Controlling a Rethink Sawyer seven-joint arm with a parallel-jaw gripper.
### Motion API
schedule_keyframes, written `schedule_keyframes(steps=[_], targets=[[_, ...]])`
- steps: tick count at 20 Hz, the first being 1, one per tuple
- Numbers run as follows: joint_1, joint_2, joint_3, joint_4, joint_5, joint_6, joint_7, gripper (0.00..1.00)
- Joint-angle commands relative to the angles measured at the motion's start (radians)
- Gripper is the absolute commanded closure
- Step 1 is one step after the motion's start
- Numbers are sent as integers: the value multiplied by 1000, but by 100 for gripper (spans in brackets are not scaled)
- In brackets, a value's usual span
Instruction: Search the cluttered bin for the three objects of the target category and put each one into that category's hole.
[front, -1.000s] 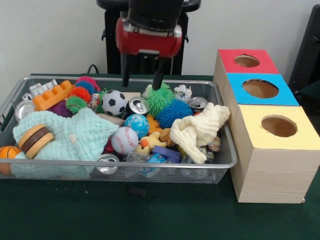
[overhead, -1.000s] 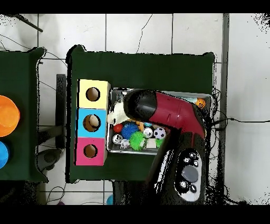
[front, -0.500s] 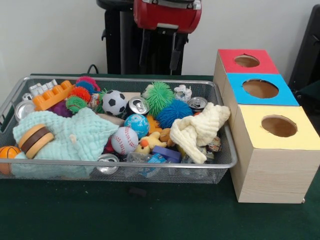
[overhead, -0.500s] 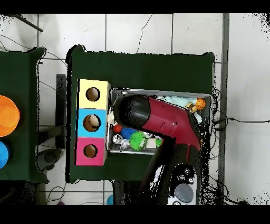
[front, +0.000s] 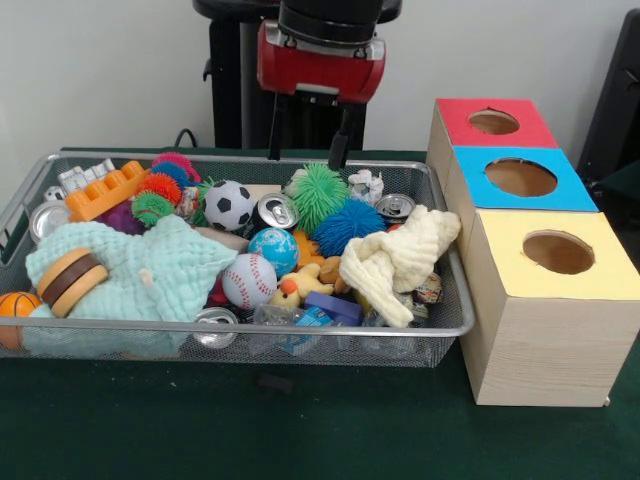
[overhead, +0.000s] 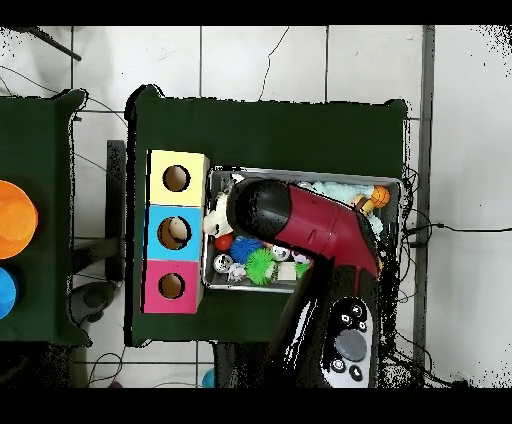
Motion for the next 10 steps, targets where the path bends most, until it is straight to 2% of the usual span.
schedule_keyframes(steps=[1, 4, 10], targets=[[-17, 75, 22, 66, 39, -37, 303, 0], [0, 119, 4, 26, 54, -13, 363, 0], [48, 174, -48, -106, 78, 91, 463, 0]])
